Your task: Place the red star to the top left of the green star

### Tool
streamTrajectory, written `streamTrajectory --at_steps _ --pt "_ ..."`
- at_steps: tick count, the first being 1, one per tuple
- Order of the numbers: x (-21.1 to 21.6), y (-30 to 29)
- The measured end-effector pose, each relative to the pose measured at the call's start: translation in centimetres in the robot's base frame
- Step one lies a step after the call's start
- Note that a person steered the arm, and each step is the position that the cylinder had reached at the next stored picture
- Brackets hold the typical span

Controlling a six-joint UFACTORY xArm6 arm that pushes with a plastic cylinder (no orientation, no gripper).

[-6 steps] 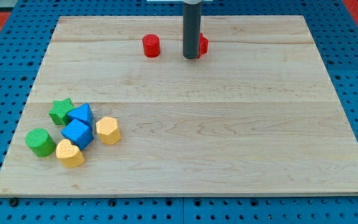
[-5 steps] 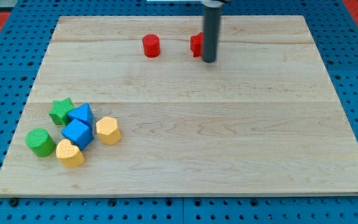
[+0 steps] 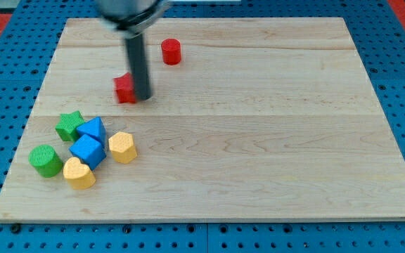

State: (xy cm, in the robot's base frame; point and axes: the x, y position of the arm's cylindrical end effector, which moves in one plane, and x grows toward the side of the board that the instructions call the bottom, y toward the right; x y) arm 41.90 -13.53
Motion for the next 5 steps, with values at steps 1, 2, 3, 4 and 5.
streamTrajectory --at_steps 1,2,3,4,5 --pt "-1.8 3.1" --pt "-4.2 1.3" --pt "-2.2 -5.2" --pt "1.1 -9.4" --pt "-2.2 -7.5"
